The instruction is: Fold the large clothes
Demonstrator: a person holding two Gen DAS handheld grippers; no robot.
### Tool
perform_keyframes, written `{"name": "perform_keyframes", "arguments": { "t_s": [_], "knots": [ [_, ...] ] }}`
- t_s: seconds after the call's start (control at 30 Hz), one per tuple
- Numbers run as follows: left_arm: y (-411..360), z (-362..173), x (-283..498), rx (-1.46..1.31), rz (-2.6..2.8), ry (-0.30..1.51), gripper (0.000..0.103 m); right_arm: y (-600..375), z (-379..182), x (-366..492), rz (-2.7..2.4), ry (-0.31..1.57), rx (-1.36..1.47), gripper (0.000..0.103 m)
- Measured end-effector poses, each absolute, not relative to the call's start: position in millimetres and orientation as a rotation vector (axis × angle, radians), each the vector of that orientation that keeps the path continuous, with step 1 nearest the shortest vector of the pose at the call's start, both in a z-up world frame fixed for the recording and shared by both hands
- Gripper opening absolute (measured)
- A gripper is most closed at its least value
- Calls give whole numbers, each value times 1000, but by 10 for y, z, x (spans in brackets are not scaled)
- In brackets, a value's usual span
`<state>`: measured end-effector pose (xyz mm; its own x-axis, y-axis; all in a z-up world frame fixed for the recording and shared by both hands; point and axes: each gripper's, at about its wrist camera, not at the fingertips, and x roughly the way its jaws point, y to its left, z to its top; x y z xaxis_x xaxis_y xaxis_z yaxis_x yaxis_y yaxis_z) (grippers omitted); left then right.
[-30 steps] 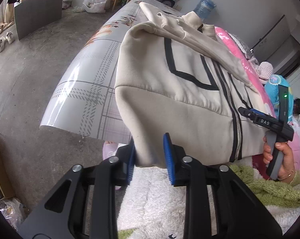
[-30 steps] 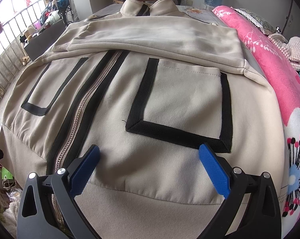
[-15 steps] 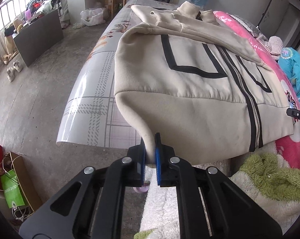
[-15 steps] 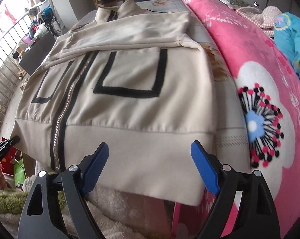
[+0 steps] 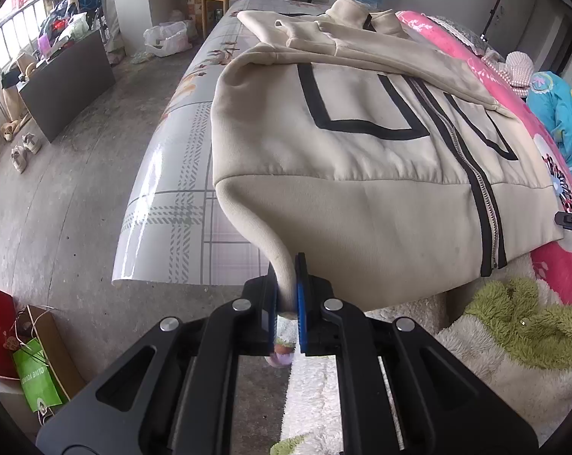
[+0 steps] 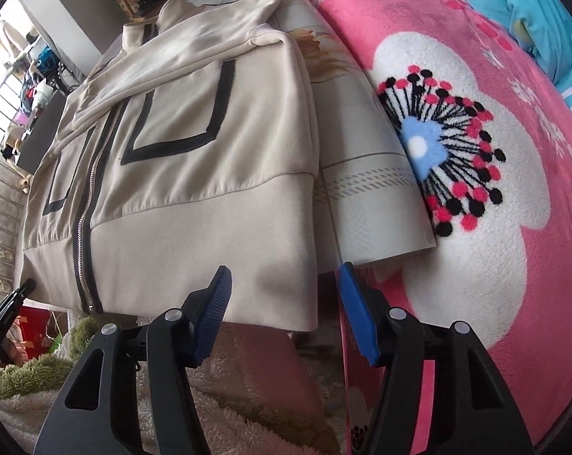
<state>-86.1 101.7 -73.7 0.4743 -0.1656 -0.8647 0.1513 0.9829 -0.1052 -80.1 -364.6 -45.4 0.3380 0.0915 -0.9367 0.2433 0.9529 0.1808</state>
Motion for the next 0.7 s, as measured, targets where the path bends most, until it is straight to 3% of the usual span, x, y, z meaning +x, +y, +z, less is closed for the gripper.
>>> {"name": "perform_keyframes", "arguments": {
  "t_s": [0.03, 0.17, 0.23, 0.3, 0.7],
  "knots": [
    [1018, -739, -862, -14, -195, 1059, 7, -3666, -484, -826, -98, 1237, 322, 43],
    [1003, -743, -856, -1, -204, 1055, 7, -3674, -581, -881, -78, 1254, 370, 29],
    [1000, -723, -863, 2, -212, 1050, 7, -3648, -567, -906, -80, 1248, 351, 12],
    [1003, -660, -874, -12, -235, 1032, 7, -3621, -489, -930, -66, 1233, 342, 7],
    [1202, -206, -395, -316, -357, 910, 5, -3583, 216, -614, 20, 1019, 318, 6]
  ]
}}
